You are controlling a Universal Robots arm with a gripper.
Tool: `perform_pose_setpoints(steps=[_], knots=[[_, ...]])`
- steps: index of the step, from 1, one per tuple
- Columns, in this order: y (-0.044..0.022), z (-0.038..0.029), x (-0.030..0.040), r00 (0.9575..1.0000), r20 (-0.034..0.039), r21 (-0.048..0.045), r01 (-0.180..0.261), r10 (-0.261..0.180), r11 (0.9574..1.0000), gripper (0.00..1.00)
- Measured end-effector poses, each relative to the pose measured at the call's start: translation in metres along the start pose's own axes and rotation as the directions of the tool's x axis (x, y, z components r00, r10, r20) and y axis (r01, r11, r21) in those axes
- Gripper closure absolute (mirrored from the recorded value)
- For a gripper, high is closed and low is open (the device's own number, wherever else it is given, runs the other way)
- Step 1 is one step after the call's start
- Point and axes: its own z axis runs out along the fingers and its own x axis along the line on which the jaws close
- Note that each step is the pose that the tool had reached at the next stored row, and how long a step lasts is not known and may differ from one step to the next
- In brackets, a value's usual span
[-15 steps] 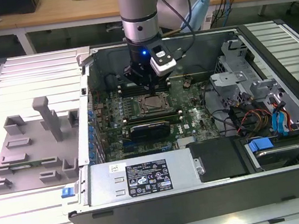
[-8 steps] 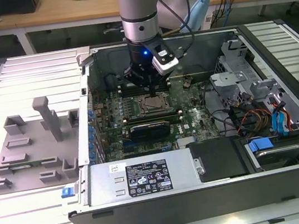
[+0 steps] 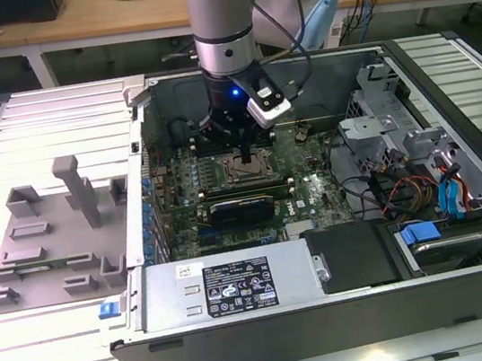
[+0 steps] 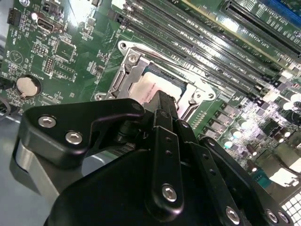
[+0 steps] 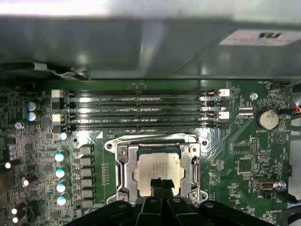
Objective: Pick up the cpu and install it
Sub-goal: 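Install the first cpu locking lever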
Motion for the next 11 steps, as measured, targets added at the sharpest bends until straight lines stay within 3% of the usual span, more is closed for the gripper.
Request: perform_pose_setpoints(steps=[4,7,11], knots=[[-0.0003,-0.0040,-0.0004,1.0000,0.0000,0.0001,0.000,0.000,1.0000,0.89],[-0.0012,-0.0196,-0.0020,1.0000,0.0000,0.0002,0.000,0.000,1.0000,0.89],[-0.0013,-0.0205,-0.0021,1.0000,0.0000,0.0001,0.000,0.000,1.0000,0.89]])
